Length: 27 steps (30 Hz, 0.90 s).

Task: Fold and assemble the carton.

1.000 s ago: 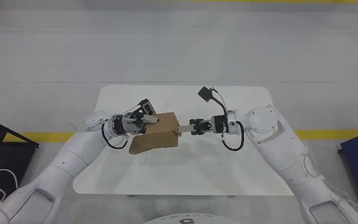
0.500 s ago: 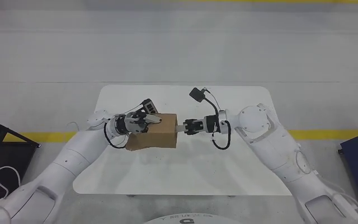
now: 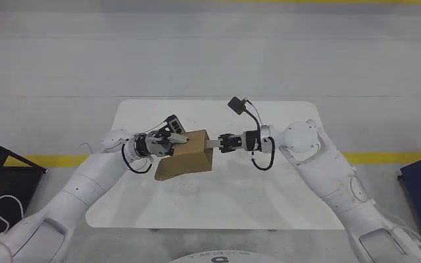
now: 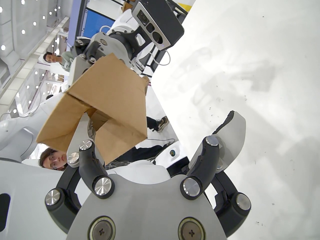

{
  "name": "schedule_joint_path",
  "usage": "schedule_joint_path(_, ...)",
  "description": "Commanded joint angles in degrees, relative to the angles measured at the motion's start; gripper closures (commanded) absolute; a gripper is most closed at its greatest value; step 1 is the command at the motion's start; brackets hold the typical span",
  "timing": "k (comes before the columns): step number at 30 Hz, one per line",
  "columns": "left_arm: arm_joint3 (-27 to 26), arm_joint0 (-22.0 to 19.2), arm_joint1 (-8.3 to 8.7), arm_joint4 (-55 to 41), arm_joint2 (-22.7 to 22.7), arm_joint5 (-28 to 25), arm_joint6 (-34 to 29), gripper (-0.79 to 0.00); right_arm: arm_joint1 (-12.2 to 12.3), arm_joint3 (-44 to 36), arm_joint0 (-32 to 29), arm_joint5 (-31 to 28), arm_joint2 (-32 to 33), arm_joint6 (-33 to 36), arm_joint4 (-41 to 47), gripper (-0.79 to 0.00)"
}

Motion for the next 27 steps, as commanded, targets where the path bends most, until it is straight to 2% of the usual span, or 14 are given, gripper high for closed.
schedule_joint_path(1,0.03,0.17,0.14,-0.08,-0.23,-0.08,0.00,0.000,0.59,-0.15,-2.00,-2.36,3.21,1.37,2.24,-0.785)
schedule_joint_path(9,0.45,0.17,0.65,1.91,-0.61,-0.15,0.00,0.000,2.02,-1.52,-7.91,-6.41,10.78,3.43,6.69,-0.785)
schedule_joint_path(11,3.23,-1.48,0.95,8.81,0.03,-0.57,0.00,0.000,2.19,-1.86,-8.76,-6.73,11.77,3.36,7.12,-0.785)
schedule_joint_path(13,5.26,-4.66,1.10,20.62,1.76,1.11,3.45,0.000,2.36,-2.07,-9.69,-7.17,12.83,3.07,7.53,-0.785)
schedule_joint_path(15,4.32,-7.54,1.19,32.71,4.18,6.47,9.08,0.000,2.52,-2.36,-10.80,-7.77,14.07,2.34,8.07,-0.785)
schedule_joint_path(18,-0.66,-11.25,1.30,48.53,7.94,19.00,15.59,0.000,2.82,-2.97,-13.18,-9.30,16.42,1.77,9.29,-0.785)
schedule_joint_path(20,-4.78,-13.03,1.20,54.04,9.50,25.88,16.92,0.000,3.01,-3.44,-14.85,-10.24,18.03,1.44,10.11,-0.785)
schedule_joint_path(24,-10.87,-15.75,0.19,60.21,12.31,32.46,17.58,0.000,3.36,-4.50,-17.78,-12.09,20.63,1.86,11.33,-0.785)
schedule_joint_path(25,-11.63,-16.43,-0.20,61.62,13.24,33.44,17.48,-0.166,3.42,-4.73,-18.30,-12.37,21.10,1.93,11.53,-0.785)
schedule_joint_path(26,-12.25,-17.18,-0.65,62.84,14.20,34.35,17.12,-0.369,3.47,-4.90,-18.78,-12.61,21.46,1.99,11.66,-0.785)
schedule_joint_path(27,-12.44,-17.76,-1.12,63.57,15.21,34.48,17.25,-0.745,3.52,-5.10,-19.15,-12.73,21.73,2.06,11.72,-0.785)
